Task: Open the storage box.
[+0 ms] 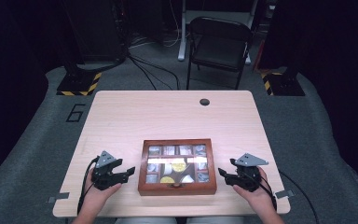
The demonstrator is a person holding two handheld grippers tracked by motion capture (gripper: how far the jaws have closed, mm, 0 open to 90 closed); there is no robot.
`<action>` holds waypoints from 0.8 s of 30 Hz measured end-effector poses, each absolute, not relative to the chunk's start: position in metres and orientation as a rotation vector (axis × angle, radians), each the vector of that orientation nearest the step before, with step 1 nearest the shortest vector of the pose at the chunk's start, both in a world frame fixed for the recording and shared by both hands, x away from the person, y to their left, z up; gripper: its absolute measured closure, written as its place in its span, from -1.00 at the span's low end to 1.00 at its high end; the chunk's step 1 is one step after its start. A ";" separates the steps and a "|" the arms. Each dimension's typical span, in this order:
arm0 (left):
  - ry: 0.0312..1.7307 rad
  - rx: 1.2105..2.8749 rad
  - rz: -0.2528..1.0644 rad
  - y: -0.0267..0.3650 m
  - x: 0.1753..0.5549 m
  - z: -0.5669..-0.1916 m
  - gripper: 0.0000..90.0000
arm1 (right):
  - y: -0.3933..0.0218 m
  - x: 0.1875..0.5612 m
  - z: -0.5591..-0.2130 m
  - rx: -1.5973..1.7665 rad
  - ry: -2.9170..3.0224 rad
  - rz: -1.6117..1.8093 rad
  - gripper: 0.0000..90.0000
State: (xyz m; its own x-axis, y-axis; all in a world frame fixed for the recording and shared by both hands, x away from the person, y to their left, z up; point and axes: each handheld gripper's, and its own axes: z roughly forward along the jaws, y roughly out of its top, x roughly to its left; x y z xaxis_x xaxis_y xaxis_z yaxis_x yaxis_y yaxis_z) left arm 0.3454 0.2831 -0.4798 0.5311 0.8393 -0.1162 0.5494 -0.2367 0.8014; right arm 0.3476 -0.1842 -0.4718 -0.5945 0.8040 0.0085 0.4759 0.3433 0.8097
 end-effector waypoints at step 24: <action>1.082 1.927 0.395 0.276 0.313 -0.474 -0.25 | -0.175 0.316 -0.468 1.082 2.260 1.200 -0.20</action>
State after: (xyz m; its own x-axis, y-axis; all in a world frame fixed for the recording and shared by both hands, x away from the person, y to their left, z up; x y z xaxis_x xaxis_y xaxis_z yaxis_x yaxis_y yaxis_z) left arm 0.3135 0.2757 -0.4737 0.5726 0.8093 -0.1308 0.5343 -0.2474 0.8083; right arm 0.3162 -0.1751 -0.4681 -0.6414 0.7663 0.0364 0.4593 0.3456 0.8183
